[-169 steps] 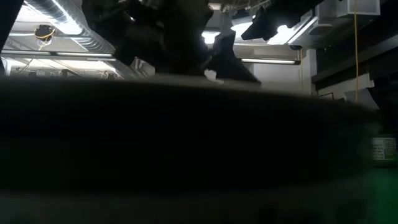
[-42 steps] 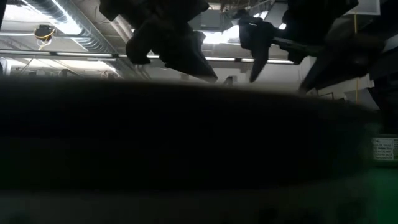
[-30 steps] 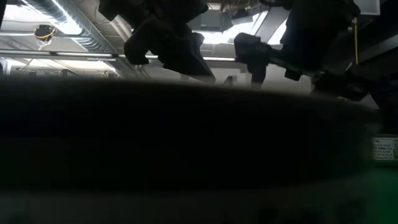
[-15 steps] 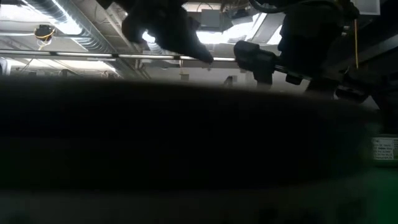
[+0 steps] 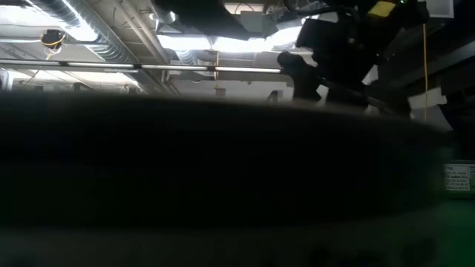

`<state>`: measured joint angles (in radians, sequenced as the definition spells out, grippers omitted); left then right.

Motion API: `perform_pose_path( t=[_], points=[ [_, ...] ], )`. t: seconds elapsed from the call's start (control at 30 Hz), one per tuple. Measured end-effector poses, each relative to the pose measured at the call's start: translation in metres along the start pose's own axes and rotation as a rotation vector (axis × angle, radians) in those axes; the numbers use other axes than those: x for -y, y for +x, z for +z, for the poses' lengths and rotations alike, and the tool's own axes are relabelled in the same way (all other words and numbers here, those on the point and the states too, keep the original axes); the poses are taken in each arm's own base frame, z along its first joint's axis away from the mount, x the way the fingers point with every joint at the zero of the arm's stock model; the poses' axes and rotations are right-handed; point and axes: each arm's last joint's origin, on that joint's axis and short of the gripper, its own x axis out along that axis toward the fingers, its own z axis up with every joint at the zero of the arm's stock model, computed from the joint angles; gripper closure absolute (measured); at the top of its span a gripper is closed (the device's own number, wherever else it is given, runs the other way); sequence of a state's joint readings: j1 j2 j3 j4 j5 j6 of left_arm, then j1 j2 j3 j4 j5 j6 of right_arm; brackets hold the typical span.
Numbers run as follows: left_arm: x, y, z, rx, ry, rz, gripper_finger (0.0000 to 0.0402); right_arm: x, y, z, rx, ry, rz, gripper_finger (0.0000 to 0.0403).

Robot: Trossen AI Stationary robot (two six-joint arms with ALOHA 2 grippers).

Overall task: Stack canned seafood by type on shelf
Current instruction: Stack the red tuna can on top of the other red tuna can on the shelf

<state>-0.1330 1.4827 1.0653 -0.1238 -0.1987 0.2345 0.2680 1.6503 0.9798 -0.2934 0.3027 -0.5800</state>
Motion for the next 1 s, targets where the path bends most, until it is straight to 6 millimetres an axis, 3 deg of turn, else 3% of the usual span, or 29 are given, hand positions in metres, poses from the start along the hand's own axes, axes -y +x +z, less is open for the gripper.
perform_pose_path(
  t=[0.2, 0.5, 0.7, 1.0],
  points=[
    [-0.005, -0.003, 0.001, 0.000, -0.141, 0.036, 0.0303, 0.011, 0.000, 0.006, 0.044, 0.091, -0.136, 0.0258],
    [-0.001, -0.004, -0.005, -0.063, -0.080, 0.030, 0.0186, 0.045, 0.006, -0.005, 0.109, 0.475, -0.271, 0.0258],
    [-0.002, -0.005, -0.014, -0.171, -0.013, 0.097, 0.0158, 0.062, 0.008, -0.010, 0.187, 0.591, -0.271, 0.0262],
    [-0.006, -0.005, -0.019, -0.232, 0.014, 0.170, 0.0155, 0.070, 0.004, -0.003, 0.303, 0.617, -0.304, 0.0256]
  ],
)
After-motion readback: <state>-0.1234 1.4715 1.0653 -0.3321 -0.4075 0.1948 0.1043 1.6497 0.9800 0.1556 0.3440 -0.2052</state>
